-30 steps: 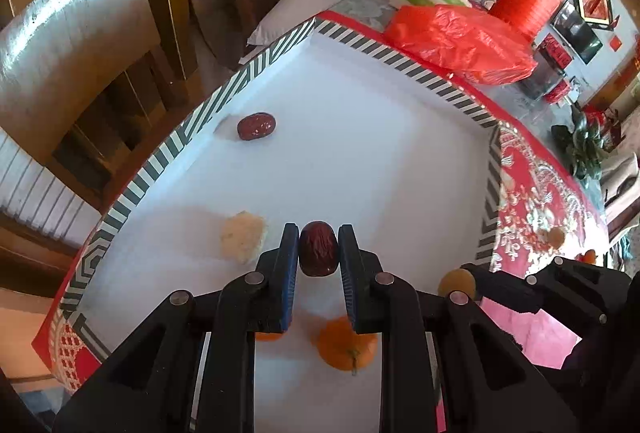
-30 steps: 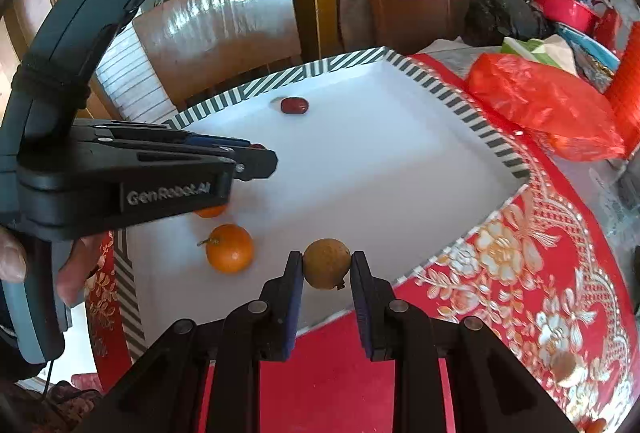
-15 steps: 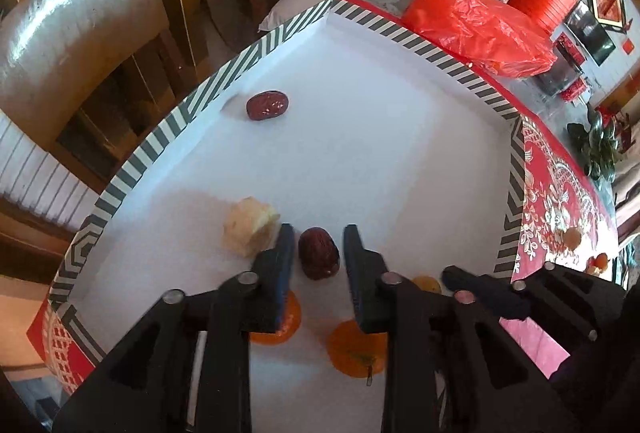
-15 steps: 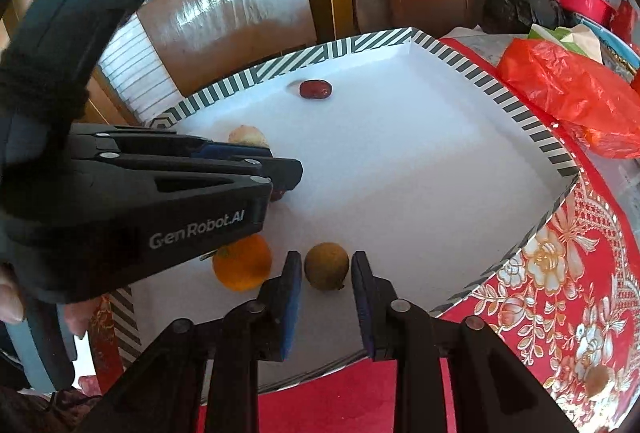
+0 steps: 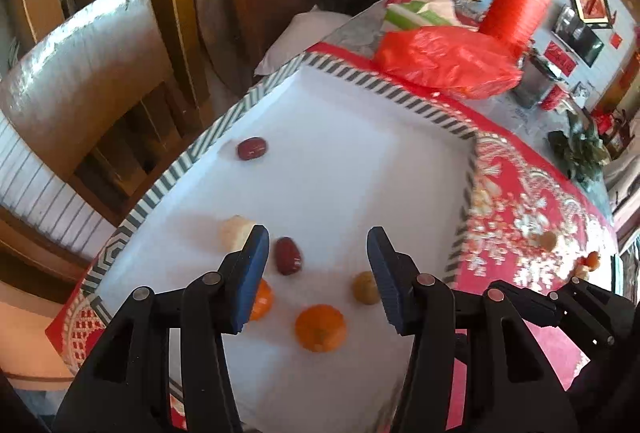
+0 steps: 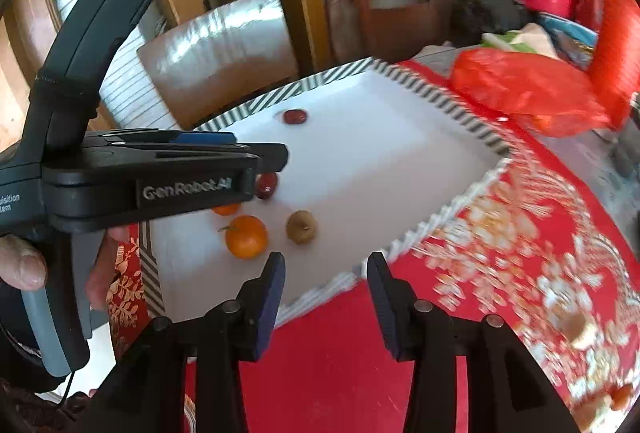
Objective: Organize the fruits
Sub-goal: 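Move both open grippers back over the cakes on the tablecloth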
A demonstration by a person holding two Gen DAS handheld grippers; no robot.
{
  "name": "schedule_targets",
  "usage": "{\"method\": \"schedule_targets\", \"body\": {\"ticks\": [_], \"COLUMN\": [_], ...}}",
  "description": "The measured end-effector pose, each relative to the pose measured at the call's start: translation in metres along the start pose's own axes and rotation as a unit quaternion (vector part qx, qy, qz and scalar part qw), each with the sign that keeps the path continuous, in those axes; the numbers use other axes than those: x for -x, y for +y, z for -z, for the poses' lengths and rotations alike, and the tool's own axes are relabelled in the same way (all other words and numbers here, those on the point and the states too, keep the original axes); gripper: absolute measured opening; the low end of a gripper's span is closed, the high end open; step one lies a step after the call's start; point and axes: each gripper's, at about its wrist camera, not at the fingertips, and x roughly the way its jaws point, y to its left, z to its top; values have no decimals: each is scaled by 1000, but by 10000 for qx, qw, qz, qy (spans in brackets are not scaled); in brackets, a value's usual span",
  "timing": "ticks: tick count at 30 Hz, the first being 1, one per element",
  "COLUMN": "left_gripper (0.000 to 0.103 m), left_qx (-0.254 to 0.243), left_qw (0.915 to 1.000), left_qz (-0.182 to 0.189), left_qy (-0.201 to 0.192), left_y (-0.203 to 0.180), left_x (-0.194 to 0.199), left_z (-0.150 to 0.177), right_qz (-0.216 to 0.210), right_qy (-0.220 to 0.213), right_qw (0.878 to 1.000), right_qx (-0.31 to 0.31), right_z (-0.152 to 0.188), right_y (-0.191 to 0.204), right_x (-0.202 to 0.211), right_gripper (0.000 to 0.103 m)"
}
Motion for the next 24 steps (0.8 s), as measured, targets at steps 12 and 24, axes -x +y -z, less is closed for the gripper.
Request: {"method": "schedule_targets", "body": {"ticks": [12,24], "left_gripper": [51,51], "left_qx": [-635,-970], "left_qw": [9967,9901], "left_qz": [481,858], "left_qy": [162,542], "left_y": [-78,-155], "left_x": [8,-10], "left_z": [19,31], "right_qz": [513,983], "right_qy": [-7,-87], "right_qw": [9962,9834], "right_qx": [-707,-1522], "right_z": [65,140], "right_y": [-53,-120], "right_x": [53,104], "right_gripper": [42,42]}}
